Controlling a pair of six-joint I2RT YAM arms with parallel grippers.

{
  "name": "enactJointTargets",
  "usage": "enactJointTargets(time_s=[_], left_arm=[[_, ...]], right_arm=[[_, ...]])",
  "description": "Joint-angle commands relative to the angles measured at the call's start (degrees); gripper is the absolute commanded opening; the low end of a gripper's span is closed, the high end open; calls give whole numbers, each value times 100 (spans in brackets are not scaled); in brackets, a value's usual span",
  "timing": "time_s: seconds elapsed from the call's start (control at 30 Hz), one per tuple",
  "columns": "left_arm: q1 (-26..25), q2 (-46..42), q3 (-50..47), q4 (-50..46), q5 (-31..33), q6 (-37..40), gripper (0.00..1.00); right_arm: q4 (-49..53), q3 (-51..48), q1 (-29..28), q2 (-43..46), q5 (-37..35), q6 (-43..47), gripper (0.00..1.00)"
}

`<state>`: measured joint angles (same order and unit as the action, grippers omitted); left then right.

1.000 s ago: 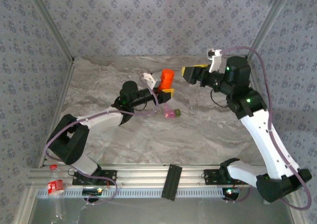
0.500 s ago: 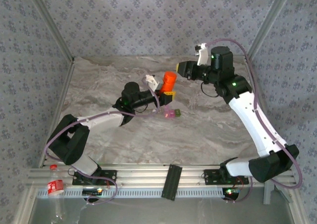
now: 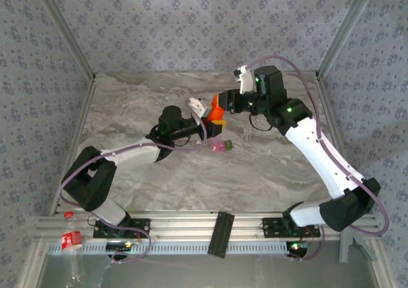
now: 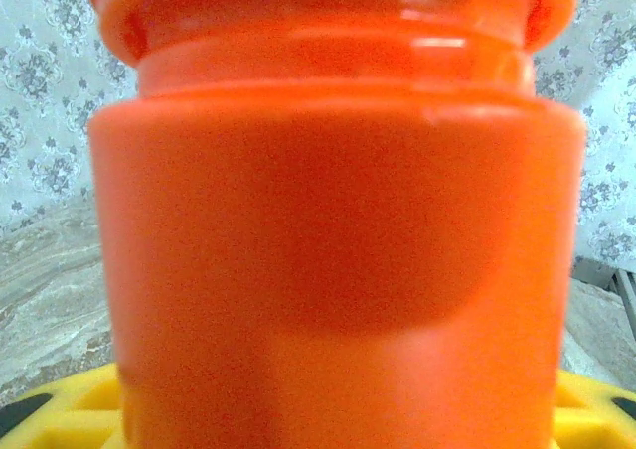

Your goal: Sort the pills into containers

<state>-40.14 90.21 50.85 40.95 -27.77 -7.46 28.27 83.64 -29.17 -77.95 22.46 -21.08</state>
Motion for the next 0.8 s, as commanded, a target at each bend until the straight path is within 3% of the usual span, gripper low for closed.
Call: enactJointTargets(time_s=[0.0,0.37,0.77], left_arm=[[-21,-35,276,370,7,78,0],[-20,-108,335,291,103,145,0],[-28,-171,254,330,137,167,0]], right_arm=[[322,-186,-122,-9,161,26,25],[532,-207,-626,-253,-1,148,25],[405,-124,-220,44,67,-67,27]])
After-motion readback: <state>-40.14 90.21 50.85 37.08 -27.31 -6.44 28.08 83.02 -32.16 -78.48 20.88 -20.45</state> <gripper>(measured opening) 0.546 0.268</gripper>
